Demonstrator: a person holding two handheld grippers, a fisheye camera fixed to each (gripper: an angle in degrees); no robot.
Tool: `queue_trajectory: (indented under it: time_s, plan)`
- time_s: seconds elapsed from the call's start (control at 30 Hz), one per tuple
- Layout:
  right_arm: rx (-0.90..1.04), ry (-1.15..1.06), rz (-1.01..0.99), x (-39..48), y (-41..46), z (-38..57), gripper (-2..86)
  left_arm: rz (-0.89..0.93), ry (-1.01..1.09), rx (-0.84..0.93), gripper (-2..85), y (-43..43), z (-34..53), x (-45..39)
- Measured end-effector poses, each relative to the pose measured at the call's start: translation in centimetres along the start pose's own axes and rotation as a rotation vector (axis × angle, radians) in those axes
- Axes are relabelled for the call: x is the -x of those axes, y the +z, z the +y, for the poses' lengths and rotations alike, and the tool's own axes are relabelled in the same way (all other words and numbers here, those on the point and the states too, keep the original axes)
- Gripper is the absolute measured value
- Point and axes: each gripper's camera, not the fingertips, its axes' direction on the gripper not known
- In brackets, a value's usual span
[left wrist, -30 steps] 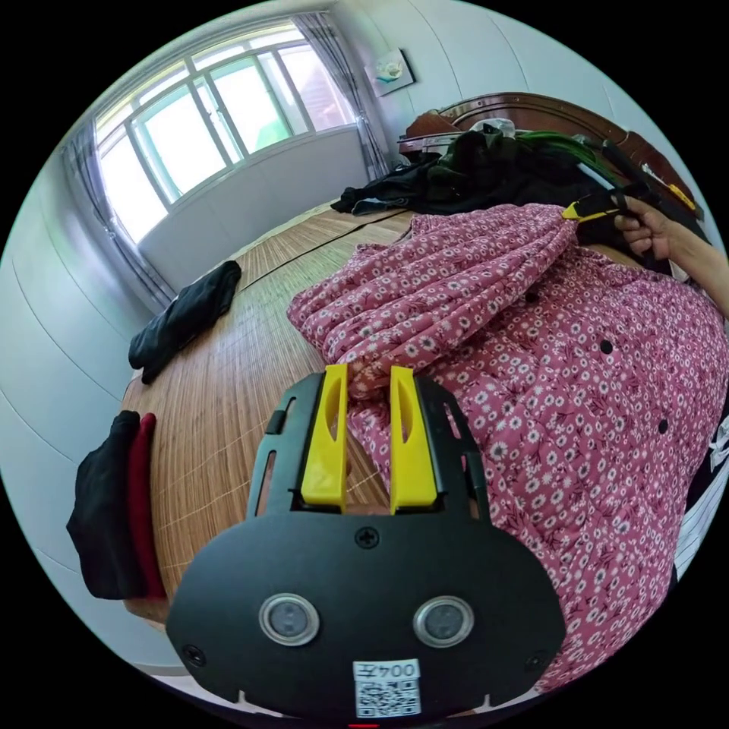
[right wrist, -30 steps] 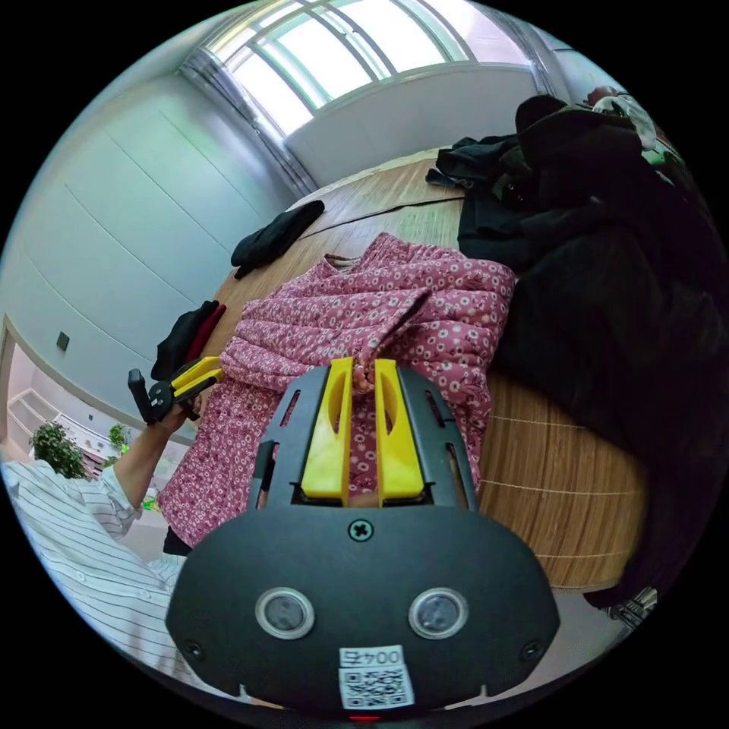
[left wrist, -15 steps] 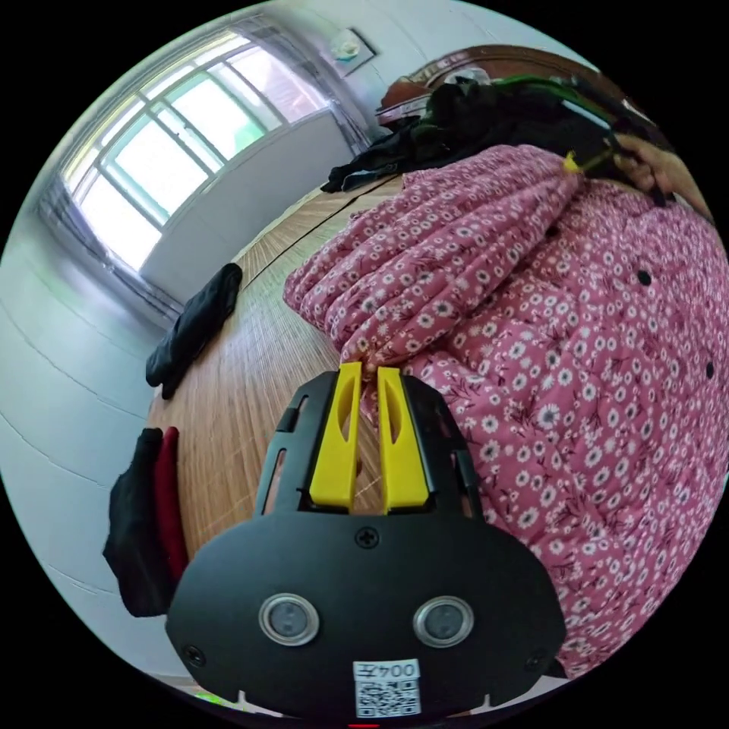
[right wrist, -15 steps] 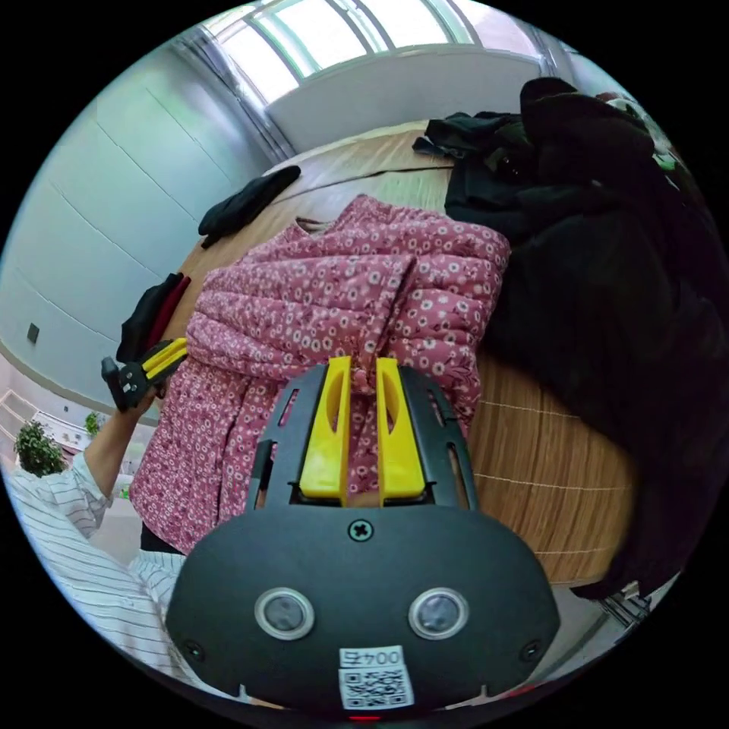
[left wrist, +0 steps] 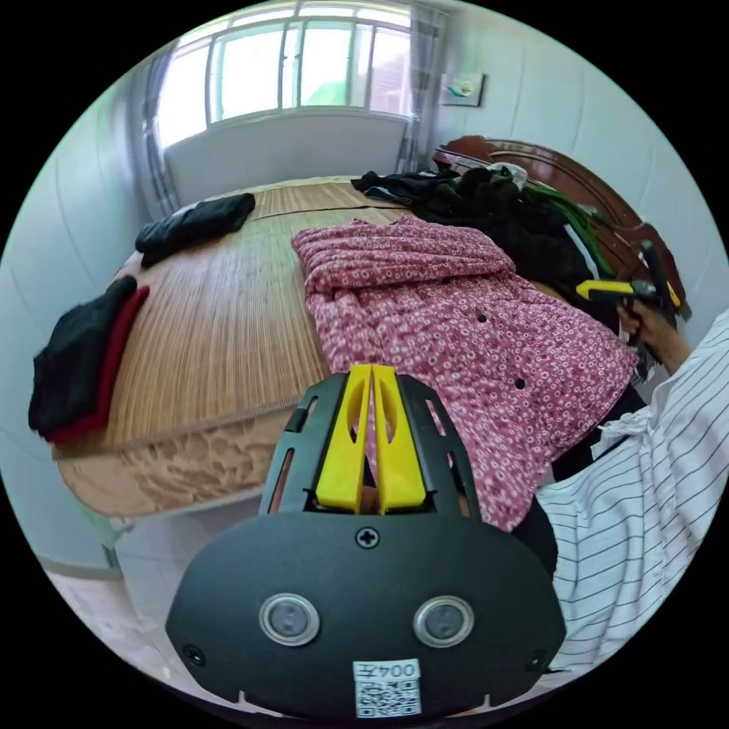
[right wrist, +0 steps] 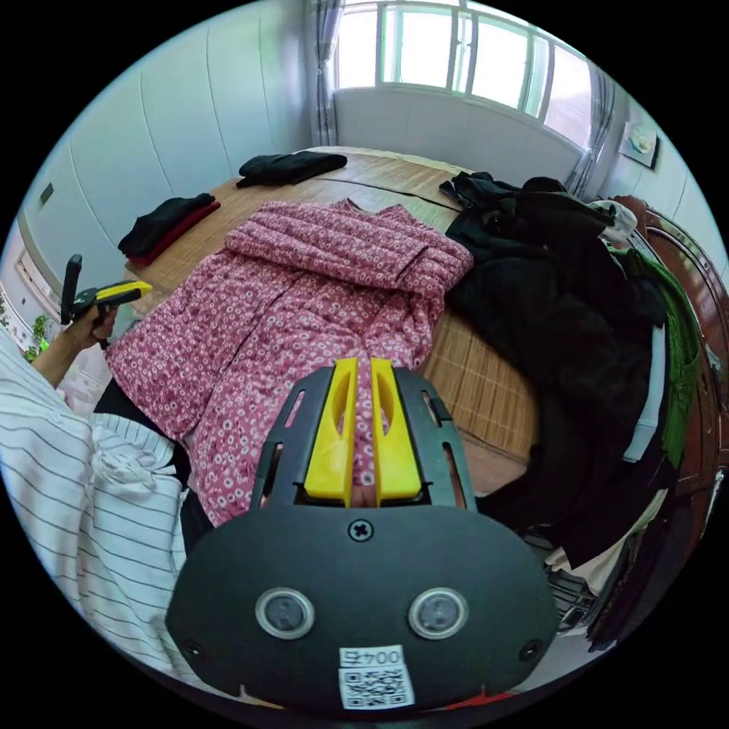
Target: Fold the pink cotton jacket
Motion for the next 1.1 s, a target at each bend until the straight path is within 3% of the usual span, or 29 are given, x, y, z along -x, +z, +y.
queue_trajectory:
  time_s: [0.1,0.23,0.37,0.5,0.7,0.9,1.1]
  plan:
    - [0.092,-0.063,0.081,2.5,2.5,2.3,0.0,0.035,-0.085,0.058,0.9,0.0,1.9,0.2]
    - [0.021,-0.022,0.130,2.8,2.6,3.7,-0.2,-0.039,-0.054,0.096,1.0,0.6,2.6,-0.6]
    - [0.003,0.135,-0.059,-1.7,0.9,4.9,1.8,-0.033,-0.059,0.083,1.9,-1.6,1.7,0.5]
    - [-0.044,0.301,-0.257,-7.2,-3.1,8.5,13.0,0.071,-0.145,0.063,5.7,-6.8,0.7,4.4]
    - [-0.053,0.541,-0.651,-14.6,-3.8,16.8,14.0,0.262,-0.290,0.168,13.5,-11.5,2.0,10.1]
    - [0.013,0.598,-0.762,-16.9,-2.4,21.0,18.1,0.549,-0.480,0.180,16.9,-14.0,3.8,14.8]
    - [0.058,0.545,-0.875,-17.2,-1.3,21.0,17.3,0.702,-0.464,0.266,14.9,-15.1,2.1,15.8]
